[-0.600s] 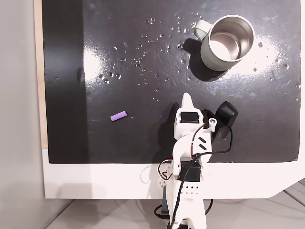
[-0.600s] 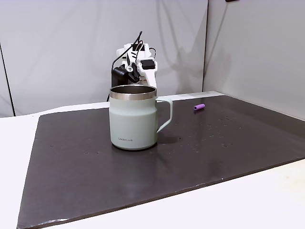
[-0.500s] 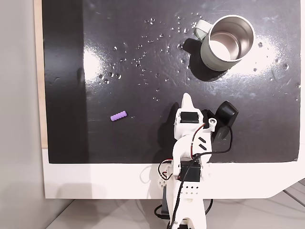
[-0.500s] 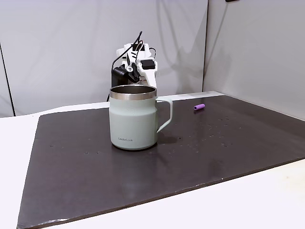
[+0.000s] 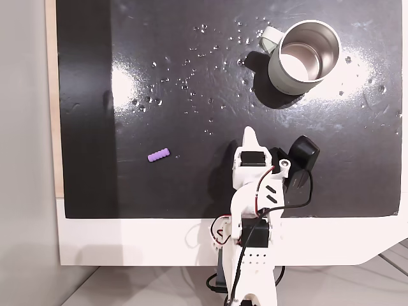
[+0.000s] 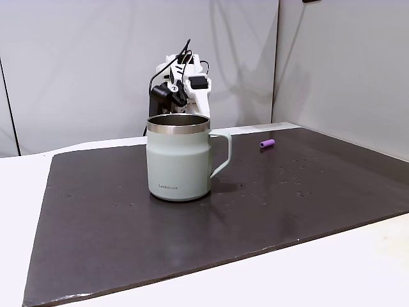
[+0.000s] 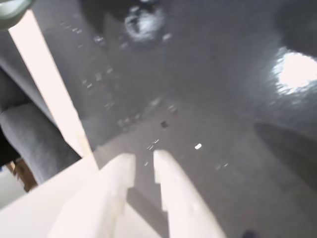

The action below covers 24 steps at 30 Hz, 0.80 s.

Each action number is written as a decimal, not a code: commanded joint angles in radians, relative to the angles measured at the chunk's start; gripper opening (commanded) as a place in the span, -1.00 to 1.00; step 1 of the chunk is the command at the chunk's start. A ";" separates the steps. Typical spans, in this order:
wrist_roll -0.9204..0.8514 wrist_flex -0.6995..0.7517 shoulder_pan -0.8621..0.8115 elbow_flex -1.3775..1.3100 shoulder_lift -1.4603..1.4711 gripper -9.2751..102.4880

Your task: Grasp a pengrip and put it in the cup.

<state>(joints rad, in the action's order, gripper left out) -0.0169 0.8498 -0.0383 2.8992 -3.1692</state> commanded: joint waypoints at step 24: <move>0.322 0.517 0.492 -1.124 1.086 -0.83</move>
<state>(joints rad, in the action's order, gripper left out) 0.2807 1.3576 0.4372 1.8684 -2.1522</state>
